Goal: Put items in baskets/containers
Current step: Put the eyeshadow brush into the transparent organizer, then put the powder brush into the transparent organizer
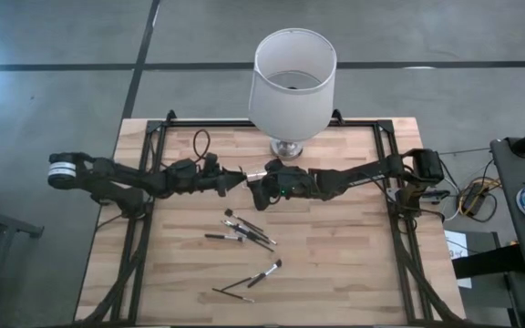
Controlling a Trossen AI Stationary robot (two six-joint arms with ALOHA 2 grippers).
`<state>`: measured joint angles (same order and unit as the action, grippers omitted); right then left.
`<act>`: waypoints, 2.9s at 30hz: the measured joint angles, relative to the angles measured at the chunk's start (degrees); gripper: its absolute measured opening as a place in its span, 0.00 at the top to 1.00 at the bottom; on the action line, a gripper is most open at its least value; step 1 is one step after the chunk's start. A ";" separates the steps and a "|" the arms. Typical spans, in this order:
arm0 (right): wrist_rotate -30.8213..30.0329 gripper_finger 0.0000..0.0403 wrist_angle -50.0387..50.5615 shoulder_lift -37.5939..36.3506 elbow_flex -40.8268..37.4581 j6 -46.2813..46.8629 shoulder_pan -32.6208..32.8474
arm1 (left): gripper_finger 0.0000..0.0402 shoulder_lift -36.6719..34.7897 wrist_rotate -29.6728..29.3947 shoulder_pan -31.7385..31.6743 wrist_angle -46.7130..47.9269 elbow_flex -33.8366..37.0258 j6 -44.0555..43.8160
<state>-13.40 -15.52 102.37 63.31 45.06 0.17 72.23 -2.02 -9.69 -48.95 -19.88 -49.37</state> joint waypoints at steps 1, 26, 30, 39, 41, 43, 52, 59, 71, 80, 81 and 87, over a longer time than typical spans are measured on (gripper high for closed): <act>0.15 0.97 -0.05 0.00 0.00 0.00 -0.03 | 0.68 0.00 0.00 0.00 -0.03 0.00 0.13; -0.11 0.97 2.62 -0.58 -0.02 -2.96 -1.00 | 0.97 0.05 -2.64 -0.51 2.08 -2.02 12.07; -2.34 0.97 8.77 -4.05 -0.02 -6.15 -1.37 | 0.97 -0.52 -3.90 -1.46 2.98 -3.84 16.60; -9.34 0.97 23.80 -13.25 -0.53 -9.40 -1.96 | 0.97 -2.05 -10.05 -1.27 24.77 -14.16 40.65; -9.33 0.97 25.57 -13.63 -1.01 -8.80 -2.13 | 0.97 -1.11 -11.93 -1.07 26.36 -15.53 45.23; -9.31 0.97 26.22 -13.64 -1.58 -7.54 -2.15 | 0.97 -0.14 -12.77 -1.09 25.83 -15.64 48.04; -8.79 0.97 26.28 -11.40 -2.03 -5.12 -2.14 | 0.97 2.93 -16.11 -1.31 18.46 -11.67 44.79; -8.49 0.97 26.17 -10.45 -2.03 -4.94 -2.28 | 0.95 4.93 -16.04 -1.36 18.02 -10.14 44.19; -7.19 0.97 26.15 -10.45 -2.03 -4.70 -2.33 | 0.91 8.96 -12.57 -1.25 18.50 -10.07 38.52; -5.62 0.97 26.75 -10.45 -2.03 -5.18 -2.31 | 0.71 7.37 -13.35 -1.07 21.99 -10.18 38.07; -5.62 0.97 26.95 -10.45 -2.03 -5.20 -2.31 | 0.68 7.09 -13.39 -0.96 22.37 -10.21 37.96; -2.11 0.97 28.87 -10.45 -2.03 -8.91 -2.29 | 0.59 2.89 -13.19 0.17 26.75 -10.32 38.13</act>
<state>-15.52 13.35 91.92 61.28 36.14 -2.11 75.11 -15.21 -9.52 -22.20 -30.19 -11.25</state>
